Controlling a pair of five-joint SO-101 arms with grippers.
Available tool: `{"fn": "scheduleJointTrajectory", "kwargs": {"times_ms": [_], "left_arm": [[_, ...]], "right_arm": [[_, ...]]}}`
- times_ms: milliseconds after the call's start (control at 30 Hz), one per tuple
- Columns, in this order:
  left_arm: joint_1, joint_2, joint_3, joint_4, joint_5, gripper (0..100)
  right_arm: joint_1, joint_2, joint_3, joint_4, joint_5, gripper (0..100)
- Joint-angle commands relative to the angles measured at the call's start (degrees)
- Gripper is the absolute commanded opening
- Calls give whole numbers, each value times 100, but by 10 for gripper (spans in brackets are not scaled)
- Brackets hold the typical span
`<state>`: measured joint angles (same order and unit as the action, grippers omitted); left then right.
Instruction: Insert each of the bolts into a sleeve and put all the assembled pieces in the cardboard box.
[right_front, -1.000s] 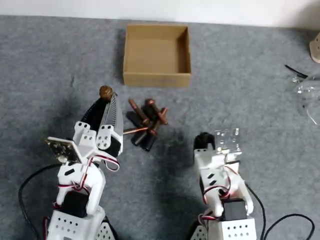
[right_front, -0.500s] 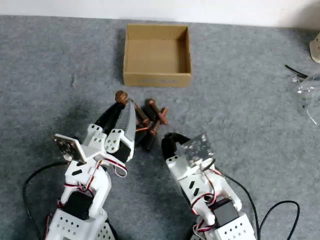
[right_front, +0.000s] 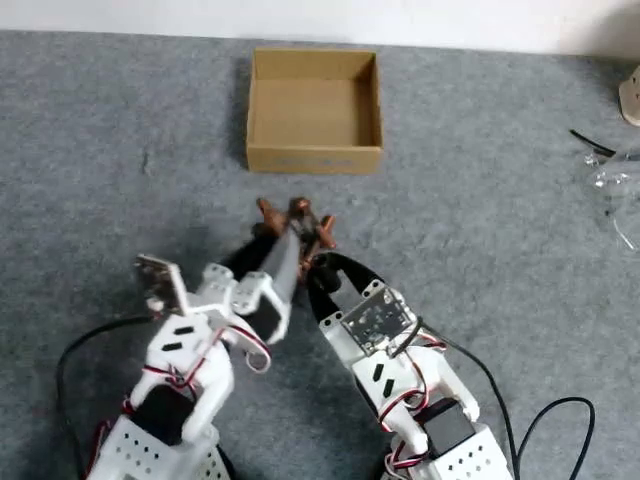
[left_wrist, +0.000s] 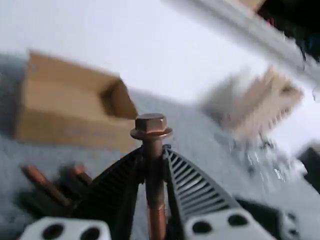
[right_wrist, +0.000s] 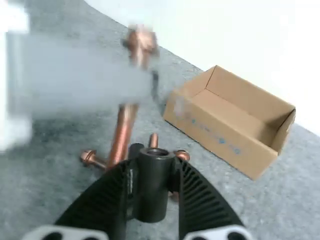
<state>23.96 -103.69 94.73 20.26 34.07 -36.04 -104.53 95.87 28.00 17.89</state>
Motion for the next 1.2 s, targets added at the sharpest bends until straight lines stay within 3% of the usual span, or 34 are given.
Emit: {"fn": "scheduleJointTrajectory", "kwargs": {"times_ms": [0,267,767,1167], "left_arm": [[391,-84,-488,193,0,6],[66,-84,-462,-738,0,6],[242,-48,242,-2224,0,6],[251,-48,242,-1424,0,6]], "right_arm": [[-101,-84,576,-242,176,3],[-101,-84,576,-233,185,3],[-127,-84,576,-40,185,3],[-127,-84,576,-48,185,3]]}}
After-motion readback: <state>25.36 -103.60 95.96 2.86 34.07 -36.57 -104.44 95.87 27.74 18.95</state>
